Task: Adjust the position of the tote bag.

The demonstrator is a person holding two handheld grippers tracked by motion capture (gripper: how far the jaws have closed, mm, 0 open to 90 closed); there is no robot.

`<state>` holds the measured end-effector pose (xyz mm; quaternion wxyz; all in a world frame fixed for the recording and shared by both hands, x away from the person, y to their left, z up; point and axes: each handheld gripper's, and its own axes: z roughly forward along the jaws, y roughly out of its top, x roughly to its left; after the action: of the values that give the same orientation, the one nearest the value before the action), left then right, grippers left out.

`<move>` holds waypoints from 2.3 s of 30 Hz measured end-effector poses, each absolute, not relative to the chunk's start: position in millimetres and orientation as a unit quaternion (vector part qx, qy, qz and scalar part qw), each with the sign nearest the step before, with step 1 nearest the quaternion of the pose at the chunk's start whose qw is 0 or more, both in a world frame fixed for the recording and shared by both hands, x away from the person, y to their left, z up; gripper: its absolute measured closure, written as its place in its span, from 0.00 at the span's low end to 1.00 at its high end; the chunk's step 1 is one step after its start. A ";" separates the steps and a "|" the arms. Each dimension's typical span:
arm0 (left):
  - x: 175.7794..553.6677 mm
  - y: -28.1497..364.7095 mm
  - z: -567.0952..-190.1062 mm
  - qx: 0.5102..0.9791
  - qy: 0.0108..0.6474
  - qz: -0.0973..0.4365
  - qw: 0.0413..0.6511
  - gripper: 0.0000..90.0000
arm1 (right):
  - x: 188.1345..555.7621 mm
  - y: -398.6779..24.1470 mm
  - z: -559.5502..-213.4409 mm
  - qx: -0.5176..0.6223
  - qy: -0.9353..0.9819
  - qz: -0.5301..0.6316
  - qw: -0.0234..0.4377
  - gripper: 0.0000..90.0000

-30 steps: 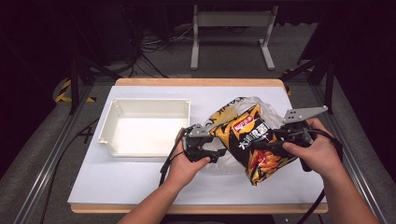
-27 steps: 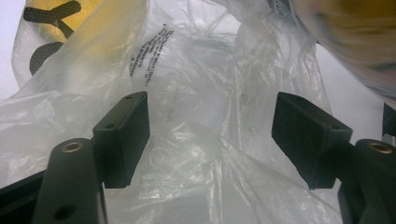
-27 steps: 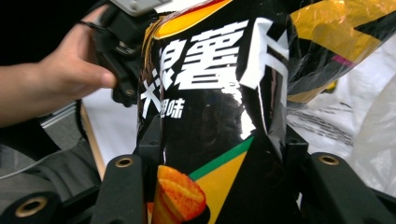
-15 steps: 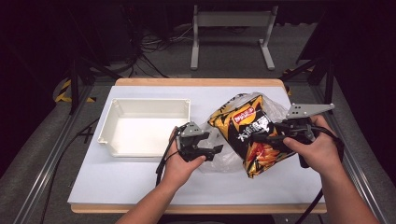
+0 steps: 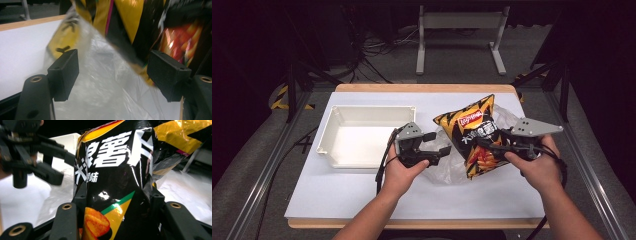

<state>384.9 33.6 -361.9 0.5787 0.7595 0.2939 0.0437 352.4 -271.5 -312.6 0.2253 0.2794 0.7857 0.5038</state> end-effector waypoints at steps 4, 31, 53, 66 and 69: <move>392.4 36.6 -361.4 0.753 0.295 0.046 0.586 0.29 | 351.4 -268.4 -333.8 0.264 0.777 0.509 0.259 0.57; 409.4 17.4 -351.3 0.747 0.310 0.071 0.584 0.63 | 346.2 -260.8 -359.5 0.204 0.774 0.484 0.354 0.52; 394.6 12.9 -312.0 0.767 0.244 0.157 0.573 0.98 | 340.9 -264.4 -352.1 0.204 0.764 0.484 0.373 0.32; 395.8 31.8 -270.2 0.768 0.182 0.218 0.575 0.98 | 341.4 -293.8 -349.1 0.259 0.750 0.493 0.358 0.30; 398.4 38.3 -262.3 0.765 0.176 0.226 0.577 0.98 | 342.0 -295.6 -350.9 0.264 0.750 0.490 0.357 0.30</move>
<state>398.4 38.3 -262.3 0.5769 0.7649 0.1762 0.2259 342.0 -295.6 -350.9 0.3566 0.2637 0.7501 0.4905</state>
